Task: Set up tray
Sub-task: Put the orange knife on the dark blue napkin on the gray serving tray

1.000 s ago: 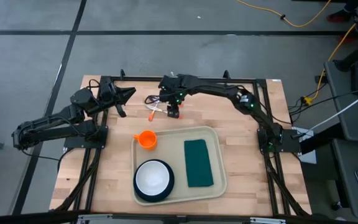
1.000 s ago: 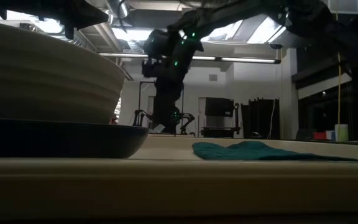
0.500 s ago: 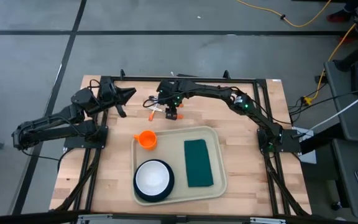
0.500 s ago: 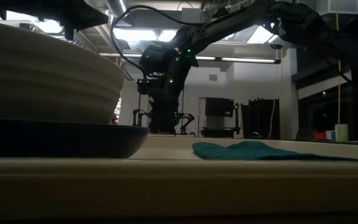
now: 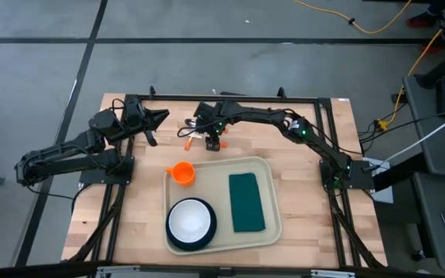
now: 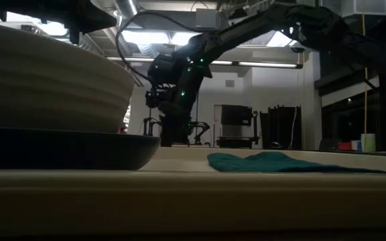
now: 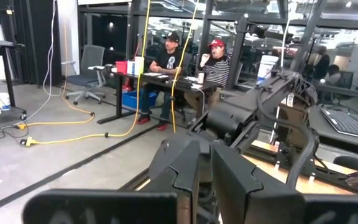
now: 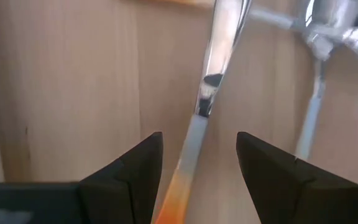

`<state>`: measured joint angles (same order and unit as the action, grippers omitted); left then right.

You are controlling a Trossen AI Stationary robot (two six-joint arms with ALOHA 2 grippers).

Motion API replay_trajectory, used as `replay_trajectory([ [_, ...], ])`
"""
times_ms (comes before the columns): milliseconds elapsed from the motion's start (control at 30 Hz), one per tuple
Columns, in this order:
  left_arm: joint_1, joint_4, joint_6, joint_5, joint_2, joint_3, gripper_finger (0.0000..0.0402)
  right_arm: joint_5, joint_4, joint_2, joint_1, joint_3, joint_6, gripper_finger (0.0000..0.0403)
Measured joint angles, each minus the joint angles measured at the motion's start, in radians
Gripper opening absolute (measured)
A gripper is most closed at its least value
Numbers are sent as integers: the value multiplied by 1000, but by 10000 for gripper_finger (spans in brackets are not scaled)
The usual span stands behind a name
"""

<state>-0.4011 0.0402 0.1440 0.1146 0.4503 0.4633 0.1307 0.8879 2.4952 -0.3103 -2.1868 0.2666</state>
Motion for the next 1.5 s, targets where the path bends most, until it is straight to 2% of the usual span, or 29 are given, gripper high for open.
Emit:
replay_trajectory([
  [300, 0, -6, 0, 0, 0, 0, 33, -18, -10, 35, 1, -1, -47, 209],
  [433, 0, -8, 0, 0, 0, 0, 33, -33, -11, 35, 3, -1, -48, 196],
  [600, 0, -11, 0, 0, 0, 0, 33, -35, -15, 35, 2, -2, -47, 141],
  [800, 0, -11, 0, 0, 0, 0, 33, -37, -19, 36, 2, -2, -48, 34],
  [1267, 0, -10, 3, -2, 0, 0, 33, -31, -19, 36, 2, -3, -101, 34],
  [1500, 0, -11, 27, -3, -10, 0, 33, -20, 70, 34, 3, -85, -116, 34],
])
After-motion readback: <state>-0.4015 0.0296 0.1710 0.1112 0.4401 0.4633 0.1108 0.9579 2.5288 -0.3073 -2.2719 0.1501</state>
